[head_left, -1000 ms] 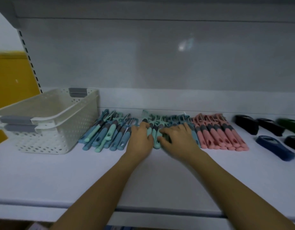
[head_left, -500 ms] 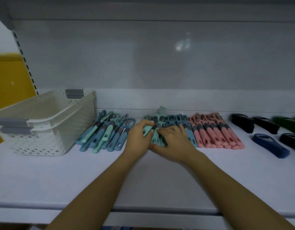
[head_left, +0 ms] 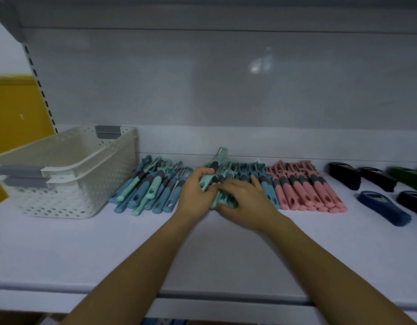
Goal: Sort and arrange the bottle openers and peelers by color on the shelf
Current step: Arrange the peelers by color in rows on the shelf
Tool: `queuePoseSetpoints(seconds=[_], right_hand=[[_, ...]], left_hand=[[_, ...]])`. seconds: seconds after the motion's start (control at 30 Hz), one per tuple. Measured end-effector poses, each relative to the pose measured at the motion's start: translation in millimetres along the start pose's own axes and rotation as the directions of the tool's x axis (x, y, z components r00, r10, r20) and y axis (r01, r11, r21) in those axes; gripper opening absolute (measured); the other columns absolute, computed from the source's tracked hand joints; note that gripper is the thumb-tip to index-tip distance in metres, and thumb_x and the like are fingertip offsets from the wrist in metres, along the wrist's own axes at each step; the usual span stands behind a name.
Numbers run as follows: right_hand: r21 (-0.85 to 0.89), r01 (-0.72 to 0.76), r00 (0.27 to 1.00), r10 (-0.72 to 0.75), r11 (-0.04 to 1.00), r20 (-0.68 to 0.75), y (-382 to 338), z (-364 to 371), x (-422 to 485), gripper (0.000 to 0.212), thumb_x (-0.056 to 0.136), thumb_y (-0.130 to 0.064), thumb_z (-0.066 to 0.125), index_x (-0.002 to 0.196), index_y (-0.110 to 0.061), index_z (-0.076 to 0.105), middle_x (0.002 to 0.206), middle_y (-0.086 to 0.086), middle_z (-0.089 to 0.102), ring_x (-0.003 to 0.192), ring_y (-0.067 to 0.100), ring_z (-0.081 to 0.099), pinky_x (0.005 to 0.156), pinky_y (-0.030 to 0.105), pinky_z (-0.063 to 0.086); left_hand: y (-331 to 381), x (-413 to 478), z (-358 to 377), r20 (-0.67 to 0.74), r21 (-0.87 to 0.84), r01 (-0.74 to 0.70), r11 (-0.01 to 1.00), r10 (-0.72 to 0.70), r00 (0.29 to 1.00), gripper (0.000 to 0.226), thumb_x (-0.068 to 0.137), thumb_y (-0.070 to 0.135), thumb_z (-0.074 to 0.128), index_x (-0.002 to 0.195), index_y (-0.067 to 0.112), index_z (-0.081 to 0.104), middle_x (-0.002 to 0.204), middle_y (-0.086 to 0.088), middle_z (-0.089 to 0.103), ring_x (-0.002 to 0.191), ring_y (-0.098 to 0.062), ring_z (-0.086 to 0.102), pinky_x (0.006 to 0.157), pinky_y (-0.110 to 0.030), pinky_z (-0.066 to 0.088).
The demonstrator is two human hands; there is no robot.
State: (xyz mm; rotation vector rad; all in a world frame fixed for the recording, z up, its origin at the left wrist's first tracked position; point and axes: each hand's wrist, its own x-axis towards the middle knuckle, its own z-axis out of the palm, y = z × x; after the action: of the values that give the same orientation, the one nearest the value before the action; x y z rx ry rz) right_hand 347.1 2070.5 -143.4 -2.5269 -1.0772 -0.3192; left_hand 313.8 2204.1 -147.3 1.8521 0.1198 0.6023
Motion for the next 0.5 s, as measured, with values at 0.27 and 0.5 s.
queuePoseSetpoints(seconds=[0.27,0.5], right_hand=[[-0.104,0.002,0.998,-0.008,0.995,-0.062,-0.9,5.6,2.4,0.048,0.078,-0.061,0.054,0.112,-0.027,0.057,0.109,-0.010,0.062,0.108,0.014,0.051,0.112,0.041,0.005],[-0.090,0.062,0.981,-0.078,0.994,-0.180,-5.2,10.0,2.0,0.060,0.079,-0.057,0.031,0.123,-0.025,0.057,0.118,-0.002,0.062,0.110,0.019,0.054,0.105,0.036,0.024]], left_hand=[[-5.6,3.5,1.0,0.061,0.311,0.043,0.949,-0.065,0.996,0.030,0.096,0.014,0.039,0.122,0.007,0.054,0.117,-0.013,0.058,0.106,-0.025,0.056,0.091,-0.031,0.044],[-2.9,1.9,-0.6,-0.028,0.286,0.056,0.957,-0.050,0.998,0.040,0.094,-0.001,0.036,0.133,0.004,0.039,0.130,-0.019,0.040,0.112,-0.023,0.047,0.094,-0.018,0.033]])
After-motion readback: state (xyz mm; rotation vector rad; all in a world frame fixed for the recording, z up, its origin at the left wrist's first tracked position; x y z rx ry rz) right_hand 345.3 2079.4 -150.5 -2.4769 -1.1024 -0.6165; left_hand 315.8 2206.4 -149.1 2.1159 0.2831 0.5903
